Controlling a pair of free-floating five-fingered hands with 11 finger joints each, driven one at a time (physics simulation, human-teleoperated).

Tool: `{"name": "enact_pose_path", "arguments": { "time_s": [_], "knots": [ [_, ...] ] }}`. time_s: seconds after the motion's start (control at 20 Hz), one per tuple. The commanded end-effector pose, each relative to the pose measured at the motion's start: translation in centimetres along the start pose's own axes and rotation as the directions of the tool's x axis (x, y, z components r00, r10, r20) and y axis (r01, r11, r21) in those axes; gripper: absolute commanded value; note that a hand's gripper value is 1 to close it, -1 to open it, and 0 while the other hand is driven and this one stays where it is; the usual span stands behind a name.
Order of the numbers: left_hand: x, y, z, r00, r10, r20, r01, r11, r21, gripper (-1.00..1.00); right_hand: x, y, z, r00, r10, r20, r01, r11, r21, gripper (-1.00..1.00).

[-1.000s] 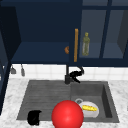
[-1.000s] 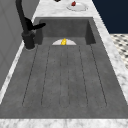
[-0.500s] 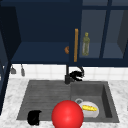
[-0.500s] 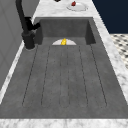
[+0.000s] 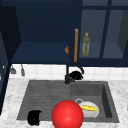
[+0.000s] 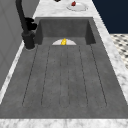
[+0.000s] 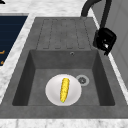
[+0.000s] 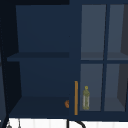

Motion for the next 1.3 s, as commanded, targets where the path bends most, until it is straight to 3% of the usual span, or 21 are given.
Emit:
{"name": "enact_pose_path", "arguments": {
  "time_s": [0.0,0.1,0.3,0.45,0.8,0.9,1.25],
  "knots": [
    [0.0,0.0,0.0,1.0000,0.000,0.000,0.000,1.0000,0.000,0.00,1.0,-1.3,0.7,0.995,-0.097,0.003,0.097,0.994,-0.045,1.00],
    [0.0,0.0,0.0,1.0000,0.000,0.000,0.000,1.0000,0.000,0.00,2.3,-2.1,0.5,0.999,-0.033,-0.027,0.032,0.999,-0.027,1.00],
    [0.0,0.0,0.0,1.0000,0.000,0.000,0.000,1.0000,0.000,0.00,2.9,-2.9,-0.1,0.997,0.028,-0.067,-0.027,1.000,0.013,1.00],
    [0.0,0.0,0.0,1.0000,0.000,0.000,0.000,1.0000,0.000,0.00,0.4,-1.6,-0.3,0.996,-0.086,-0.039,0.086,0.996,-0.005,1.00],
    [0.0,0.0,0.0,1.0000,0.000,0.000,0.000,1.0000,0.000,0.00,0.5,-2.5,-0.8,0.993,-0.118,0.013,0.117,0.993,0.019,1.00],
    [0.0,0.0,0.0,1.0000,0.000,0.000,0.000,1.0000,0.000,0.00,3.4,-3.7,-0.8,1.000,0.010,-0.013,-0.009,0.996,0.087,1.00],
    [0.0,0.0,0.0,1.0000,0.000,0.000,0.000,1.0000,0.000,0.00,4.1,-4.2,-0.6,0.991,0.099,-0.085,-0.084,0.983,0.162,1.00]
  ]
}}
